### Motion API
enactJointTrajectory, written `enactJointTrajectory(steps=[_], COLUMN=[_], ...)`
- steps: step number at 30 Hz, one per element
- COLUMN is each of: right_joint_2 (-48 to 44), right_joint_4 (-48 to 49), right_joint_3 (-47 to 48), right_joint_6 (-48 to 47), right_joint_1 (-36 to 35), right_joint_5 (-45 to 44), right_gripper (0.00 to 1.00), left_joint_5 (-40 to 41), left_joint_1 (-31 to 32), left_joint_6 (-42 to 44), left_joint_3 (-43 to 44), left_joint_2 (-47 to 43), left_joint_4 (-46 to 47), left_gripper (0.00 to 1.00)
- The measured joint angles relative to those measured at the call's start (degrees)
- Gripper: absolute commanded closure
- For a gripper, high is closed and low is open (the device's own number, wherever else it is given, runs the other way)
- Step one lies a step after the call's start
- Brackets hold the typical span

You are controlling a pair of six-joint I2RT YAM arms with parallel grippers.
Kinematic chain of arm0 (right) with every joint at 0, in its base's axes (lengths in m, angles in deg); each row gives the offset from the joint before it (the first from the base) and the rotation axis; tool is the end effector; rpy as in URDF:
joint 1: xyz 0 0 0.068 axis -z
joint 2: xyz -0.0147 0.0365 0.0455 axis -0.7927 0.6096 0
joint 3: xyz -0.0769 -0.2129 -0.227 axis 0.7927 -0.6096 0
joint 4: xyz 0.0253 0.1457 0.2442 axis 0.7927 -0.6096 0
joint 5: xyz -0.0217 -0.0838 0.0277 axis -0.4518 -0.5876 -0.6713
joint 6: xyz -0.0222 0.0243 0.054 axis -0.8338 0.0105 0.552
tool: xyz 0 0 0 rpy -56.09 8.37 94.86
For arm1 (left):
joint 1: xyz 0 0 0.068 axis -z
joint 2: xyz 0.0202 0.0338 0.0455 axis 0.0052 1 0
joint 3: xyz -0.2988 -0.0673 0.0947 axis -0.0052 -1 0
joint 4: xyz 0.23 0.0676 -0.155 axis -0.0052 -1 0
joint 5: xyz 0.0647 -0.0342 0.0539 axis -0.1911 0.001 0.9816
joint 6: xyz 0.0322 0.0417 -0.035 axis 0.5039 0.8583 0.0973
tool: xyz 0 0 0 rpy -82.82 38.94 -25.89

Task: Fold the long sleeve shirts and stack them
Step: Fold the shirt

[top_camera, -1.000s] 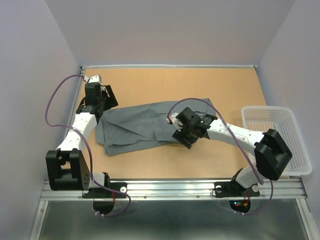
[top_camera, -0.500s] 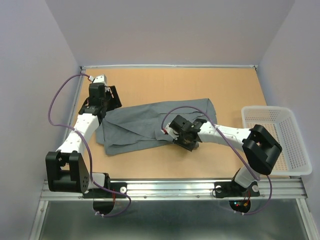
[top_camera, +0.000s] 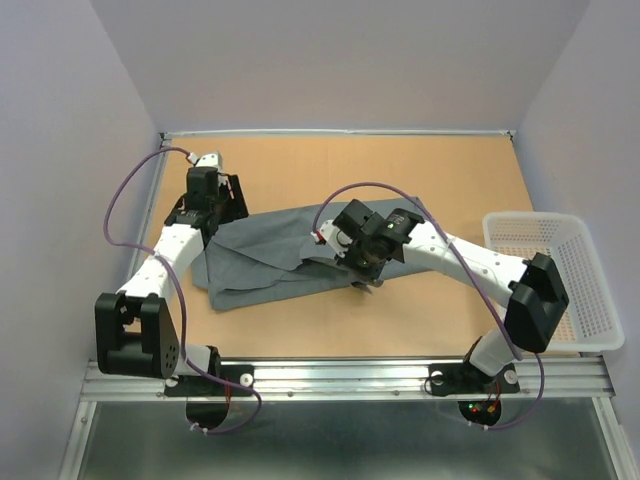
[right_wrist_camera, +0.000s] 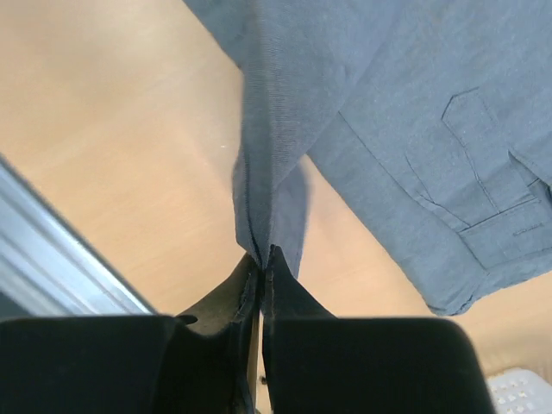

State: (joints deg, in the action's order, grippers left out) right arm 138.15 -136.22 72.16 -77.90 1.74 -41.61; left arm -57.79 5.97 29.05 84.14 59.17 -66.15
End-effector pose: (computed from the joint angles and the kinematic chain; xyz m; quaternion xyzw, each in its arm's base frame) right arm 0.2198 0.2688 0.2910 -0.5290 0.8307 0.0563 0.1638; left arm 0.3262 -0.0344 0.3132 -0.0525 0.8651 -0.0682 0.4942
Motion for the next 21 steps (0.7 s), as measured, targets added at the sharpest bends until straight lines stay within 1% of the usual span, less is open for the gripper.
enactJointTrajectory(steps=[3,8,14,18,21], right_joint_2=[-1.7,-3.93,-4.44,-6.56,-7.28], right_joint_4=[-3.72,-9.77,-13.84,-15.39,-17.14], right_joint_3=[3.45,4.42,4.44,4.57,6.16], right_joint_6=[0.39,0.94,1.27,1.6,1.64], right_joint_1=[-0.02,-0.72,-2.99,-3.87,-4.11], right_joint_5=[5.42,13.22,18.38,21.55,23.54], right_gripper=[0.99,0.99,0.99,0.99,0.99], left_joint_5=[0.46,0.35,0.37,0.5,0.59], left_joint_1=[1.18,2.4,2.69,2.67,2.67], left_joint_6=[0.24,0.15,-0.66,-1.44,-1.88], left_joint_3=[0.37,1.55,5.09,7.04,8.11], left_joint_2=[3.02,10.16,17.16,20.72,23.43], left_joint_4=[0.22,0.72,1.64,2.38,2.82], left_gripper=[0.23,0.23,0.23,0.23,0.23])
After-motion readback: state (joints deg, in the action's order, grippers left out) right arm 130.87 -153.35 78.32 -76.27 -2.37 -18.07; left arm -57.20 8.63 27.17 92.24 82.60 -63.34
